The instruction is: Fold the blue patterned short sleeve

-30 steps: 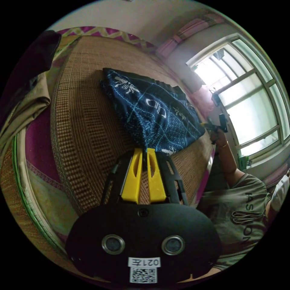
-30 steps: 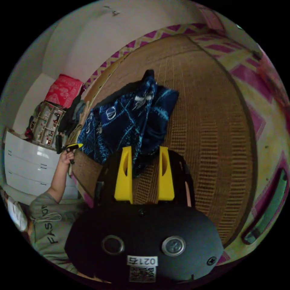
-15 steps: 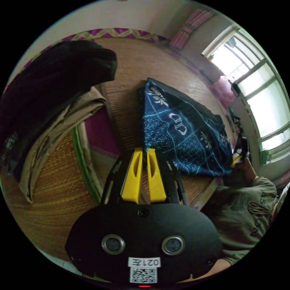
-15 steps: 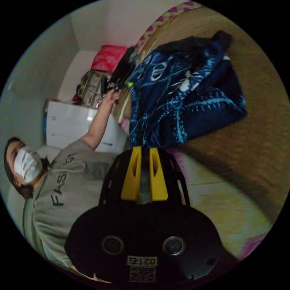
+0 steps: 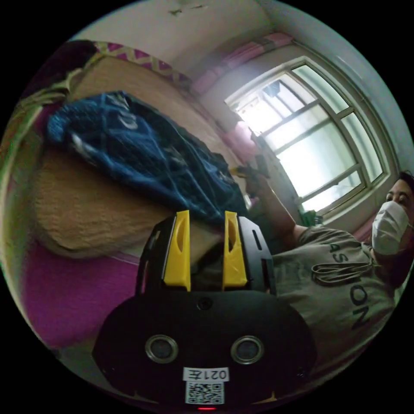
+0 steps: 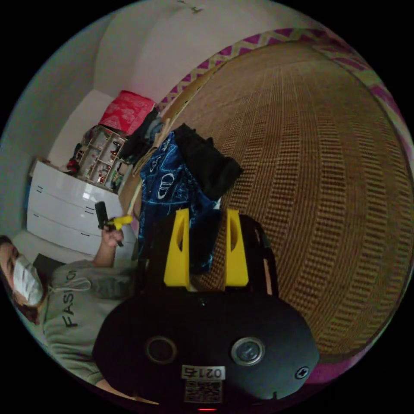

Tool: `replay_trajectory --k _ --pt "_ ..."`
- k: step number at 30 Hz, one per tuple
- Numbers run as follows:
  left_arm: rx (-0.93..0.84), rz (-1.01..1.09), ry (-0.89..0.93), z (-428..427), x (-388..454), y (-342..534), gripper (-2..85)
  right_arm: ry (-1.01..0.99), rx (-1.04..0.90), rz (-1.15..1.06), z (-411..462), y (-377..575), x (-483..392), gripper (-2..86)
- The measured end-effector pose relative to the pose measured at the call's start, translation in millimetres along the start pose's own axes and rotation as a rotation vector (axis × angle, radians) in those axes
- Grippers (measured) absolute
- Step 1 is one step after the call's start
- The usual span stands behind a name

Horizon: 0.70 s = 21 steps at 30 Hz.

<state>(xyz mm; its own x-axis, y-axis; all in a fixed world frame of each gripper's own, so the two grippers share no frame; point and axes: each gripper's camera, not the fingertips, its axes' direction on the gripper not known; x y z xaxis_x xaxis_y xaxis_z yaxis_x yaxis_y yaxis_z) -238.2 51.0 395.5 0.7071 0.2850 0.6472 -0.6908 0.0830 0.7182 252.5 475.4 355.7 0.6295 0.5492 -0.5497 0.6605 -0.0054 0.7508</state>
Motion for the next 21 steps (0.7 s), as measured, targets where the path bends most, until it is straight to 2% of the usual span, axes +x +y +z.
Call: replay_trajectory --k 5,9,16,19,21 --pt "-0.026 -0.093 0.198 35 14 33 14.9 -0.087 -0.047 0.039 18 -18 17 12.5" --pt "0.007 -0.132 0.340 40 15 42 13.7 -0.163 -0.091 0.072 26 -19 34 13.0" --pt "0.044 -0.158 0.322 14 18 53 11.0 -0.116 -0.117 0.057 38 -6 31 12.4" --pt "0.034 -0.170 0.327 6 19 56 9.4 -0.159 -0.136 0.049 60 -6 25 11.1" --pt "0.016 -0.198 0.330 -1 15 60 5.1 -0.172 -0.129 0.060 73 -3 25 8.1"
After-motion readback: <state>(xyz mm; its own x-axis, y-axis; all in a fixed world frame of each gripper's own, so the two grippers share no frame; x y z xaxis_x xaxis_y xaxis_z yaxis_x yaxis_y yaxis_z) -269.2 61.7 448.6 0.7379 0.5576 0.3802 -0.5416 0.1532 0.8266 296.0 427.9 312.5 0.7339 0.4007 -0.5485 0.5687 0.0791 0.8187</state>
